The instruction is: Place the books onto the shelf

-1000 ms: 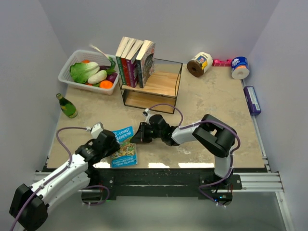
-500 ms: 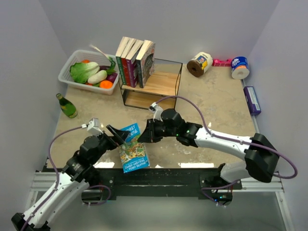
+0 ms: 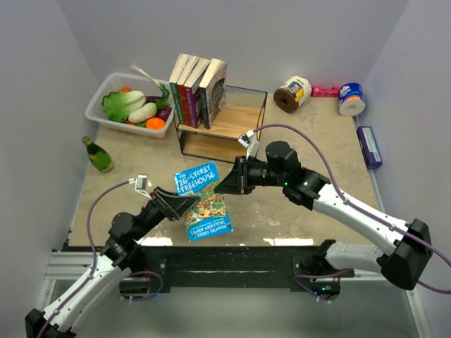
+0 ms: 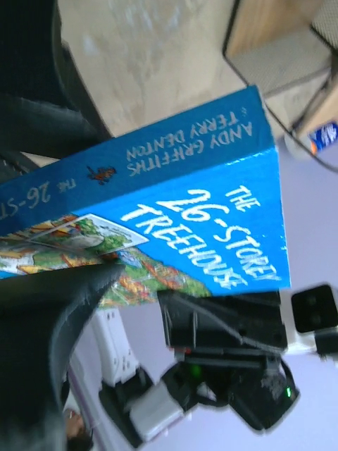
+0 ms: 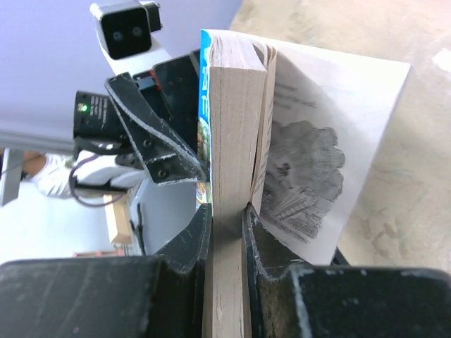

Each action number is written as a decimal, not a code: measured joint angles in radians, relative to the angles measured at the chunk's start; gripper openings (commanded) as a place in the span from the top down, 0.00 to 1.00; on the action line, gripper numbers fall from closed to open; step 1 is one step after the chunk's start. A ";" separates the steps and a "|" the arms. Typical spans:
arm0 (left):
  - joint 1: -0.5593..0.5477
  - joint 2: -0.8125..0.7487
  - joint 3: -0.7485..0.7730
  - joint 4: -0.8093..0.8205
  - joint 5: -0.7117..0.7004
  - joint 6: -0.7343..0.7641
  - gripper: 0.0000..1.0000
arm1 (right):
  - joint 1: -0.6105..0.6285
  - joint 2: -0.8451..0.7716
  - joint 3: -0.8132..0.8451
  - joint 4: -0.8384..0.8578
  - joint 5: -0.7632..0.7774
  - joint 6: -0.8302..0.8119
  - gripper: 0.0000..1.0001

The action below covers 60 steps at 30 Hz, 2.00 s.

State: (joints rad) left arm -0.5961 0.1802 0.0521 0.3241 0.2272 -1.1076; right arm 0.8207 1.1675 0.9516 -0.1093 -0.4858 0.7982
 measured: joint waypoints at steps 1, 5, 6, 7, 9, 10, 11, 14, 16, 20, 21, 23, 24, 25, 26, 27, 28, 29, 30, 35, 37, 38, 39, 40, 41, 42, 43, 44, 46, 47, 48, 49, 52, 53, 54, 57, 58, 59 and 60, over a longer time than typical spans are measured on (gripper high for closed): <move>0.000 0.001 0.000 0.044 0.018 -0.002 0.73 | -0.002 -0.001 0.012 -0.011 -0.013 -0.008 1.00; 0.003 0.038 -0.001 0.200 0.064 -0.008 1.00 | -0.011 -0.004 0.060 -0.070 -0.053 -0.069 0.88; 0.006 0.060 -0.002 0.233 0.073 -0.011 1.00 | -0.013 -0.004 0.076 -0.093 -0.058 -0.085 0.76; 0.007 0.077 -0.002 0.257 0.081 -0.011 1.00 | -0.014 -0.004 0.090 -0.116 -0.058 -0.098 0.58; 0.007 0.124 -0.002 0.327 0.105 -0.018 1.00 | -0.014 -0.005 0.131 -0.186 -0.035 -0.135 0.46; 0.006 0.141 -0.002 0.357 0.118 -0.019 1.00 | -0.014 -0.010 0.157 -0.231 -0.010 -0.156 0.35; 0.006 0.154 0.000 0.380 0.137 -0.019 1.00 | -0.013 -0.019 0.177 -0.257 0.025 -0.170 0.28; 0.006 0.190 0.034 0.387 0.179 -0.014 1.00 | -0.011 -0.096 0.209 -0.278 0.124 -0.198 0.20; 0.006 0.228 0.086 0.385 0.197 -0.006 1.00 | -0.011 -0.154 0.231 -0.279 0.167 -0.208 0.18; 0.006 0.344 0.215 0.460 0.262 -0.011 1.00 | -0.011 -0.209 0.248 -0.225 0.204 -0.216 0.17; 0.006 0.370 0.236 0.490 0.277 -0.017 1.00 | -0.011 -0.216 0.235 -0.202 0.205 -0.216 0.17; 0.006 0.409 0.263 0.540 0.307 -0.032 1.00 | -0.011 -0.224 0.197 -0.158 0.204 -0.213 0.17; 0.006 0.431 0.272 0.563 0.323 -0.040 1.00 | -0.011 -0.226 0.172 -0.137 0.200 -0.207 0.17; 0.006 0.450 0.278 0.581 0.339 -0.048 1.00 | -0.010 -0.225 0.150 -0.110 0.194 -0.201 0.16; 0.007 0.466 0.281 0.596 0.351 -0.057 1.00 | -0.010 -0.223 0.132 -0.091 0.185 -0.195 0.16; 0.008 0.486 0.283 0.605 0.360 -0.063 1.00 | -0.010 -0.223 0.108 -0.063 0.175 -0.185 0.16; 0.008 0.505 0.284 0.613 0.370 -0.069 1.00 | -0.010 -0.223 0.089 -0.037 0.164 -0.178 0.17; 0.008 0.518 0.285 0.620 0.376 -0.077 1.00 | -0.010 -0.222 0.074 -0.014 0.150 -0.171 0.17; 0.008 0.532 0.285 0.632 0.385 -0.085 1.00 | -0.010 -0.217 0.066 0.010 0.136 -0.166 0.18; 0.012 0.563 0.304 0.677 0.418 -0.108 1.00 | -0.008 -0.171 0.057 0.131 0.058 -0.138 0.48; 0.013 0.566 0.306 0.678 0.420 -0.108 0.72 | -0.007 -0.166 0.053 0.167 0.034 -0.129 0.72; 0.013 0.567 0.308 0.673 0.420 -0.103 0.62 | -0.007 -0.166 0.053 0.177 0.019 -0.126 0.80; 0.014 0.569 0.312 0.660 0.422 -0.100 0.55 | -0.006 -0.167 0.053 0.185 0.007 -0.124 0.92; 0.016 0.570 0.318 0.646 0.426 -0.093 0.45 | -0.006 -0.169 0.055 0.186 -0.002 -0.127 0.97; 0.018 0.570 0.332 0.626 0.436 -0.079 0.43 | -0.009 -0.168 0.060 0.175 -0.005 -0.137 1.00; 0.018 0.568 0.354 0.599 0.448 -0.060 0.41 | -0.011 -0.164 0.066 0.162 -0.008 -0.144 1.00; 0.018 0.564 0.378 0.562 0.457 -0.041 0.39 | -0.019 -0.159 0.074 0.154 -0.012 -0.149 1.00; 0.021 0.561 0.401 0.520 0.462 -0.020 0.38 | -0.026 -0.153 0.089 0.141 -0.016 -0.156 1.00; 0.027 0.561 0.450 0.448 0.473 0.022 0.37 | -0.040 -0.145 0.126 0.108 -0.034 -0.175 1.00; 0.030 0.562 0.470 0.424 0.479 0.037 0.37 | -0.045 -0.143 0.141 0.095 -0.040 -0.183 1.00; 0.035 0.567 0.501 0.393 0.492 0.059 0.38 | -0.050 -0.141 0.159 0.079 -0.050 -0.192 1.00; 0.040 0.574 0.524 0.378 0.503 0.076 0.38 | -0.057 -0.140 0.177 0.061 -0.062 -0.203 1.00; 0.057 0.609 0.582 0.353 0.544 0.111 0.39 | -0.077 -0.139 0.210 0.017 -0.096 -0.233 1.00; 0.066 0.625 0.600 0.344 0.561 0.125 0.39 | -0.087 -0.133 0.225 -0.008 -0.114 -0.245 1.00; 0.074 0.640 0.614 0.337 0.578 0.134 0.39 | -0.096 -0.126 0.240 -0.033 -0.129 -0.261 1.00; 0.106 0.678 0.644 0.320 0.625 0.159 0.46 | -0.118 -0.099 0.277 -0.101 -0.162 -0.303 1.00; 0.117 0.693 0.652 0.315 0.642 0.164 0.50 | -0.125 -0.090 0.289 -0.127 -0.172 -0.319 1.00; 0.124 0.703 0.655 0.314 0.652 0.167 0.55 | -0.129 -0.080 0.299 -0.148 -0.182 -0.333 1.00; 0.130 0.718 0.657 0.313 0.665 0.173 0.70 | -0.133 -0.073 0.307 -0.165 -0.190 -0.343 1.00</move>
State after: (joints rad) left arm -0.4660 0.8978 0.7094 0.6373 0.8925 -0.9348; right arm 0.6876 1.0943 1.2583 -0.2745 -0.6754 0.4553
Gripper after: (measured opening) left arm 0.524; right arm 0.277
